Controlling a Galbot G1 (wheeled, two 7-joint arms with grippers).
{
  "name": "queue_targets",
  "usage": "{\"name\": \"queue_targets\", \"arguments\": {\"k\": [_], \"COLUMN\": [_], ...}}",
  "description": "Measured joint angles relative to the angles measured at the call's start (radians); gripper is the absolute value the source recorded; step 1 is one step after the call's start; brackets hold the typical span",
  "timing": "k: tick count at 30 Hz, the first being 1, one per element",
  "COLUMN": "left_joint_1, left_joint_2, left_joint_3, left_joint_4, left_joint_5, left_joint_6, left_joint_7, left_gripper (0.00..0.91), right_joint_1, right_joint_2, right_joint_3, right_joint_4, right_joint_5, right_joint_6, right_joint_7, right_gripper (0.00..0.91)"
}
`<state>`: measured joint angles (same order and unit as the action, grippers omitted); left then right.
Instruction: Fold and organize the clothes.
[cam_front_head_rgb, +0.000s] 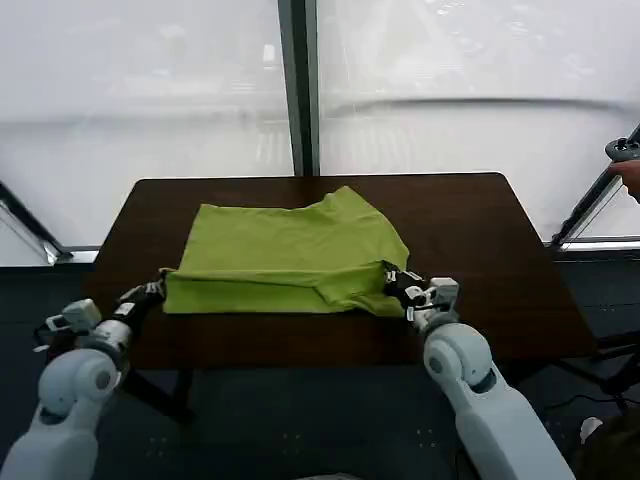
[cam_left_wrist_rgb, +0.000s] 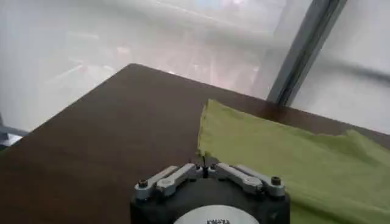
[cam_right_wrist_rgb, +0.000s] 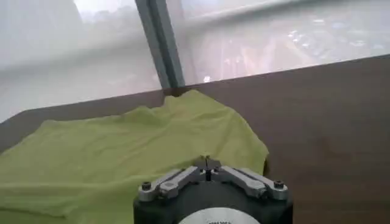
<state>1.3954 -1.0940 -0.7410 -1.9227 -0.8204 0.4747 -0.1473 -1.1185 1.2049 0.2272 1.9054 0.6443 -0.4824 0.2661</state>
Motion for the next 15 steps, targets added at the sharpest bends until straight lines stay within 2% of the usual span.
{"name": "queue_targets", "arguments": {"k": [1,2,3,15], "left_joint_1": [0.0,-0.001,-0.001,0.021], "left_joint_2": [0.0,0.0,0.0,-0.006], "left_joint_3": [0.0,0.001,0.001,-0.012], "left_joint_4": [0.002,0.003,0.003,-0.018], "left_joint_5": [0.0,0.0,0.0,0.019], "left_joint_6": [0.0,0.0,-0.001,0.011], "left_joint_7": [0.0,0.0,0.0,0.005], "left_gripper": [0.0,0.0,0.878,0.878], "right_joint_1": [-0.001,-0.003,-0.006,-0.096], "right_joint_2": [-0.001,-0.003,-0.006,-0.11], "right_joint_3": [0.0,0.0,0.0,0.046], "right_joint_4": [0.0,0.003,0.006,0.117], "right_joint_5": [-0.002,-0.005,-0.009,-0.032], "right_joint_6": [0.0,0.0,0.0,-0.009], "right_joint_7": [-0.006,-0.012,-0.018,-0.085], "right_gripper": [0.0,0.673,0.878,0.878]}}
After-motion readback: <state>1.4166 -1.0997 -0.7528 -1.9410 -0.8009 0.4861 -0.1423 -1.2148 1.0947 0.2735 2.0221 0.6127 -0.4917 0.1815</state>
